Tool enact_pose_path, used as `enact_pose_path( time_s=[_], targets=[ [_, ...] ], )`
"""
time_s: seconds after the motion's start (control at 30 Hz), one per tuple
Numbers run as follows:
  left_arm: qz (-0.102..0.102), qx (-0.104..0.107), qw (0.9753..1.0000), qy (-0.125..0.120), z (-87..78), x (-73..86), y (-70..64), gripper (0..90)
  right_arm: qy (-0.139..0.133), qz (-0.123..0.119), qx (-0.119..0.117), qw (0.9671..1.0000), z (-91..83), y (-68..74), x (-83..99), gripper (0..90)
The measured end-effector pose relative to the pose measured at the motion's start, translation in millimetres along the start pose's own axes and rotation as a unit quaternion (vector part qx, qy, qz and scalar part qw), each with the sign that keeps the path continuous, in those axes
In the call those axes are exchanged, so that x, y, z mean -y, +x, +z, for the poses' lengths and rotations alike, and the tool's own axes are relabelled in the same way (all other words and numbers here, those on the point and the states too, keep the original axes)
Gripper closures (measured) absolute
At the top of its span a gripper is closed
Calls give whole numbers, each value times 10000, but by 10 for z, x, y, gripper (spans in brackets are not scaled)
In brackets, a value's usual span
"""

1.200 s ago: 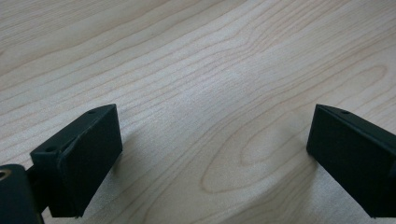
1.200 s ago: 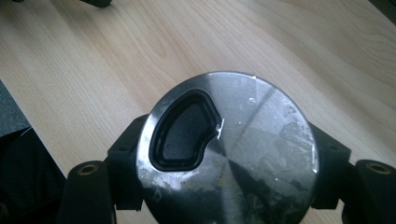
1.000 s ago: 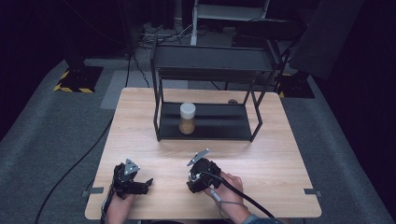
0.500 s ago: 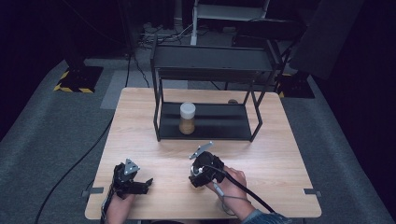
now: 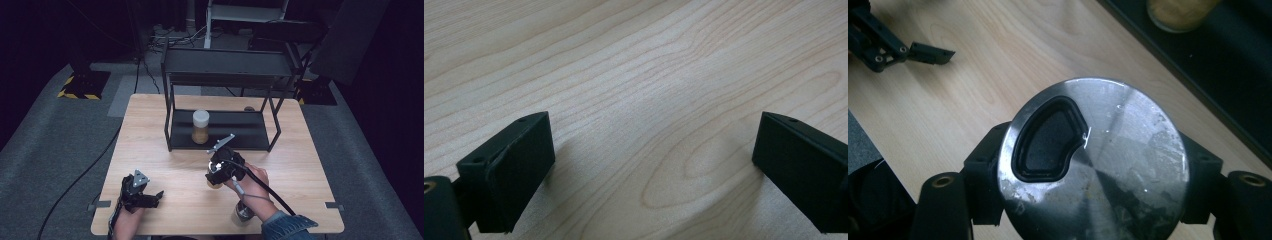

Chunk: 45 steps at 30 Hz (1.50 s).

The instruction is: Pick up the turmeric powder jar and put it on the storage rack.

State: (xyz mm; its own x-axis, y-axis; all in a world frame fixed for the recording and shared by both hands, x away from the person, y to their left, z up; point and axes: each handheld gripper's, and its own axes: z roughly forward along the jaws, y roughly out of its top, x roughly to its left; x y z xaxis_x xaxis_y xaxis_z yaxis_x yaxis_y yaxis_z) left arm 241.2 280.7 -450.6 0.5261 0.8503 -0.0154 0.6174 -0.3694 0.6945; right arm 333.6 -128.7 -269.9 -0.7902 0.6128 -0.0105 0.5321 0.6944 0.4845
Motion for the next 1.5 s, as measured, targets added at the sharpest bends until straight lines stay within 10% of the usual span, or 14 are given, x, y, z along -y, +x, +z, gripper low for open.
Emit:
enact_pose_path(
  time_s=[0.77, 1.5],
  targets=[
    [-25, -6, 10000, -11, 8, -3, 10, 29, -170, 295, 360, 9988, -122, -535, -502, 313],
    [-8, 10, 10000, -10, 11, -6, 23, 29, -183, 576, 669, 9959, 244, -1009, -859, 313]
  ],
)
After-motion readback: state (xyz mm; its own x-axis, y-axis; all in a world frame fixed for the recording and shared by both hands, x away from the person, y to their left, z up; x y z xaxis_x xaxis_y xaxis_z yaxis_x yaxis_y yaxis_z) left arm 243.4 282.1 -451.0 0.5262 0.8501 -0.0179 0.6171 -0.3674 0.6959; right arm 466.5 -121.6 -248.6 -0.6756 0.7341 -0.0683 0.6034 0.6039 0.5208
